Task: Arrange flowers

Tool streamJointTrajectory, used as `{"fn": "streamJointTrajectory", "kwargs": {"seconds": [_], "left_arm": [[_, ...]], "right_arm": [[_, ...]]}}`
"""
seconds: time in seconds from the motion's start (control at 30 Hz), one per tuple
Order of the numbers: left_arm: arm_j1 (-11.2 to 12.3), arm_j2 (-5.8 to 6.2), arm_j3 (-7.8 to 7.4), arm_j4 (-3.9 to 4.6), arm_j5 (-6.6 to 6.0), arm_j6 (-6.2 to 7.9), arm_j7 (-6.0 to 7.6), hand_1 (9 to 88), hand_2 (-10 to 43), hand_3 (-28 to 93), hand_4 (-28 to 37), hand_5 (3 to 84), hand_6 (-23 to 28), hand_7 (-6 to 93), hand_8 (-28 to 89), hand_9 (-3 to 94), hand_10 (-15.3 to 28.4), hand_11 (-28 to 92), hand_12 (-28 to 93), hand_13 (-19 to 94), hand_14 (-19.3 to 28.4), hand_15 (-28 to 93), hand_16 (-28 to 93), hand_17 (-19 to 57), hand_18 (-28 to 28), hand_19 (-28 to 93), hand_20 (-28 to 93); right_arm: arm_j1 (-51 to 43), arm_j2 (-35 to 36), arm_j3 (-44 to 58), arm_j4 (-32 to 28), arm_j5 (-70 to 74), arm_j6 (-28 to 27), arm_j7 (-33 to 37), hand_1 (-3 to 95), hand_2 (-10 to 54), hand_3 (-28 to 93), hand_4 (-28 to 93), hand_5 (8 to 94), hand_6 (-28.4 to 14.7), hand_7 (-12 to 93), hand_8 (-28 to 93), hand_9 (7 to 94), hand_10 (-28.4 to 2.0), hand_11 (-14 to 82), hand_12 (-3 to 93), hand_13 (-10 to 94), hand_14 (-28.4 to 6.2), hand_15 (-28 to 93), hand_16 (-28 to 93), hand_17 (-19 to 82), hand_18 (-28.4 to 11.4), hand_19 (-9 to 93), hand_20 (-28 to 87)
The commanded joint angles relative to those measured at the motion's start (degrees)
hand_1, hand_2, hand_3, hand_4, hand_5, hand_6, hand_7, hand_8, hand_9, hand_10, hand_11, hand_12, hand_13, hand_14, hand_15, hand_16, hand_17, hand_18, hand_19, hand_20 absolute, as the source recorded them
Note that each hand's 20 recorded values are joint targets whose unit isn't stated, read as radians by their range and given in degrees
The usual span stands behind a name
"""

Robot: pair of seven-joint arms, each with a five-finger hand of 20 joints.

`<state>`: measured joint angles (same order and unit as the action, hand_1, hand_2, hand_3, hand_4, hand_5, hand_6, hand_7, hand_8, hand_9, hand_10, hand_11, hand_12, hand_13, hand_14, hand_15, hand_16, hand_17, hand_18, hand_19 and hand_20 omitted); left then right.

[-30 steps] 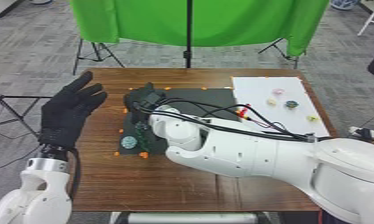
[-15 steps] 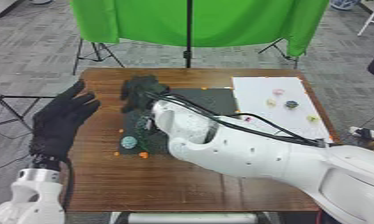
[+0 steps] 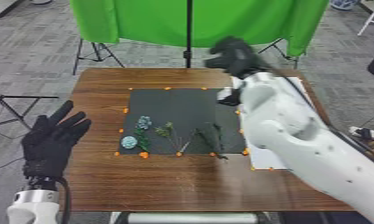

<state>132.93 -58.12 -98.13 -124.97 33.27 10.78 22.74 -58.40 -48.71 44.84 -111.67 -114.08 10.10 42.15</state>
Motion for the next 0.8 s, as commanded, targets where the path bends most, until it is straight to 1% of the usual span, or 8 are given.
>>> {"fn": "streamJointTrajectory", "kwargs": {"seconds": [0.03, 0.1, 0.37, 0.47, 0.53, 0.6, 0.63, 0.8], "left_arm": [[2.7, 1.19, 1.10, -0.39, -1.56, 1.56, 2.42, 14.2, 9.5, 75, -28.3, 39.1, 8.5, 10.4, -9, 38.1, 21.2, 23, 11, 26, 28.4, 51, -9, -8.7, 27.0, 55, 14], [2.5, 1.01, 1.50, -0.25, -1.55, 1.52, 2.35, 14.1, 9.5, 76, -28.3, 39.0, 8.4, 10.5, -9, 38.0, 21.1, 23, 11, 26, 28.4, 51, -8, -8.7, 27.1, 55, 15], [3.1, 2.66, 2.62, -0.34, -2.74, 2.24, 3.68, 14.8, 9.4, 75, -28.3, 39.0, 8.6, 10.5, -9, 38.0, 21.1, 23, 12, 26, 28.4, 51, -8, -8.5, 27.0, 55, 15], [2.4, 1.77, 2.47, -0.30, -1.81, 1.63, 2.32, 15.0, 9.4, 75, -28.3, 39.1, 8.7, 10.6, -9, 38.0, 21.1, 23, 11, 26, 28.4, 51, -8, -8.5, 27.1, 55, 15], [2.3, 2.27, 2.64, -0.29, -2.03, 1.63, 2.60, 15.3, 9.3, 75, -28.3, 39.1, 8.8, 10.5, -9, 38.0, 21.1, 23, 11, 26, 28.4, 51, -8, -8.5, 27.1, 55, 15], [2.0, 1.90, 2.56, -0.28, -1.68, 1.44, 2.01, 15.6, 9.2, 75, -28.3, 39.2, 8.8, 10.5, -9, 38.0, 21.1, 23, 11, 26, 28.4, 51, -8, -8.5, 27.1, 55, 15], [2.1, 2.43, 2.75, -0.27, -2.01, 1.61, 2.39, 15.6, 9.2, 75, -28.3, 39.2, 8.9, 10.5, -9, 38.0, 21.1, 23, 11, 26, 28.4, 51, -8, -8.5, 27.1, 55, 15], [1.8, 1.83, 2.66, -0.21, -1.63, 1.42, 1.30, 15.7, 9.1, 76, -28.3, 39.2, 8.9, 10.5, -9, 38.0, 21.1, 23, 11, 26, 28.4, 51, -8, -8.4, 27.0, 55, 16]], "right_arm": [[-21.2, 12.8, 13.1, -0.2, -4.7, 4.4, 7.8, 31.8, -7.4, 79, -28, 55.6, 1.8, 15, -13, 58.3, -14.1, 18.9, 13.5, 53, -12.6, 69, 12, 14, -22.0, 76, 48], [-23.7, 13.6, 14.6, 0.5, -6.8, 4.2, 10.2, 31.8, -7.6, 79, -28, 55.2, 1.5, 15, -13, 56.7, -15.0, 18.6, 13.5, 53, -12.7, 69, 12, 14, -22.1, 76, 48], [-22.5, 15.2, 11.2, 7.4, -8.7, -0.1, 15.4, 32.2, -8.9, 80, -28, 52.2, 1.2, 15, -13, 49.3, -16.8, 16.4, 13.1, 49, -14.3, 72, 11, 15, -22.5, 77, 47], [-21.7, 15.5, 10.4, 9.6, -9.8, -1.6, 16.7, 33.0, -9.4, 80, -28, 50.3, 1.0, 14, -13, 46.8, -17.3, 15.7, 13.0, 46, -14.7, 73, 9, 16, -22.7, 78, 46], [-21.3, 16.0, 9.9, 10.5, -9.7, -2.5, 16.9, 33.6, -9.4, 81, -28, 49.8, 0.9, 14, -13, 46.0, -17.3, 15.5, 12.9, 46, -15.0, 73, 8, 16, -22.8, 78, 46], [-20.4, 16.4, 8.6, 11.5, -10.0, -3.2, 17.5, 34.0, -9.5, 81, -28, 49.6, 1.0, 14, -13, 45.9, -17.3, 15.4, 12.9, 45, -15.0, 73, 8, 16, -22.7, 78, 46], [-20.1, 16.4, 8.3, 11.9, -9.7, -3.5, 17.4, 34.1, -9.5, 81, -28, 49.5, 1.0, 14, -13, 45.9, -17.3, 15.3, 12.9, 45, -15.0, 73, 8, 16, -22.8, 78, 46], [-18.0, 15.7, 5.6, 14.1, -8.5, -3.9, 17.2, 36.2, -9.5, 81, -28, 51.0, 2.5, 16, -13, 48.6, -16.5, 16.0, 12.9, 47, -14.4, 73, 7, 16, -22.8, 79, 46]]}}
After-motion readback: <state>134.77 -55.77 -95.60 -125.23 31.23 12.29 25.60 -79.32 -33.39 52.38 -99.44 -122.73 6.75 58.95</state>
